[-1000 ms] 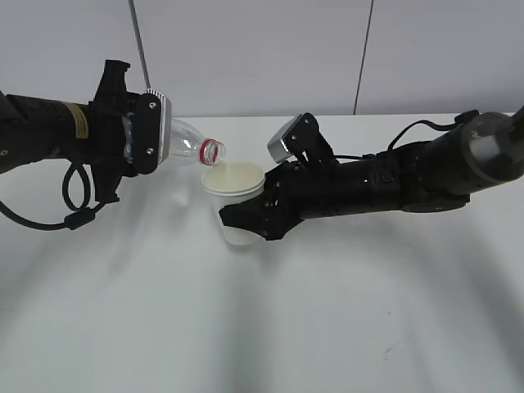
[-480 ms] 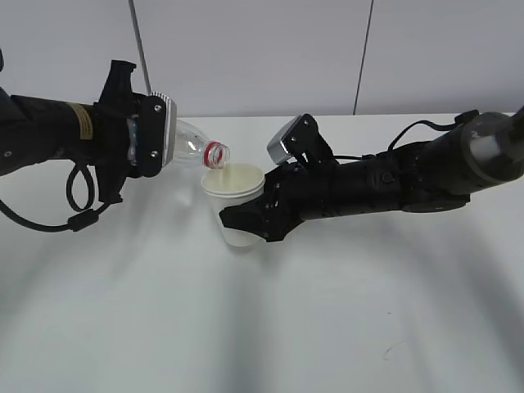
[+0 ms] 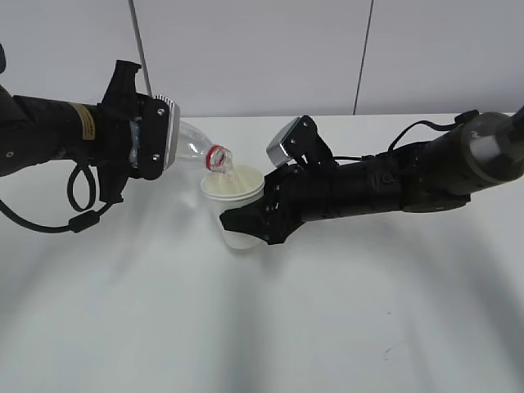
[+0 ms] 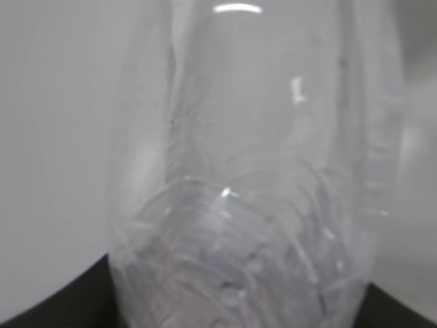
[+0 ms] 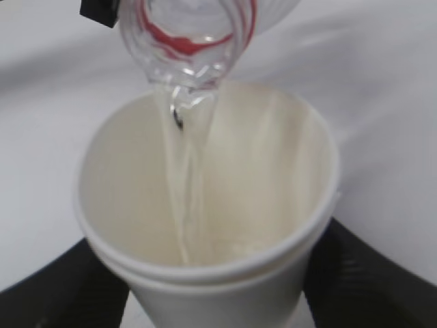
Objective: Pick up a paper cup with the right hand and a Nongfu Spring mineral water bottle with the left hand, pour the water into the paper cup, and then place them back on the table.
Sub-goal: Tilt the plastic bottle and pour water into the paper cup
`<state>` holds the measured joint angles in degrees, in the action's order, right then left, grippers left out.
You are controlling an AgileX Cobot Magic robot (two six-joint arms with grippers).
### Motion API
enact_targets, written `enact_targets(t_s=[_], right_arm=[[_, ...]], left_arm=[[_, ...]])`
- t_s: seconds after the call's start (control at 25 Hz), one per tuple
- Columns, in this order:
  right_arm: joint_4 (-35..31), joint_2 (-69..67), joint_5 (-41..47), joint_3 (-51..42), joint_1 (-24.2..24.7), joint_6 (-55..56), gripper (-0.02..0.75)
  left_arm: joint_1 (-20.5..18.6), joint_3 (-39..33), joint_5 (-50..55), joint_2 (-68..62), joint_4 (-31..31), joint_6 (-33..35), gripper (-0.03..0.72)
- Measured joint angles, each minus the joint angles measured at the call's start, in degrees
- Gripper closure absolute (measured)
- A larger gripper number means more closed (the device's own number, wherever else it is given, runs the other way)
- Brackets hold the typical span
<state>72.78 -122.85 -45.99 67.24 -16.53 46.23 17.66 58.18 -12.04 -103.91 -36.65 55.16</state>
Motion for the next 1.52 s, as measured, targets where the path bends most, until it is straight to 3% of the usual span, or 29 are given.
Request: enact_targets(t_s=[1.52], right_arm=[[1.9, 0.0, 0.3, 0.0, 0.0, 0.6, 0.213]], left_arm=[[0.0, 2.1, 1.7, 0.0, -0.1, 3.3, 0.301]])
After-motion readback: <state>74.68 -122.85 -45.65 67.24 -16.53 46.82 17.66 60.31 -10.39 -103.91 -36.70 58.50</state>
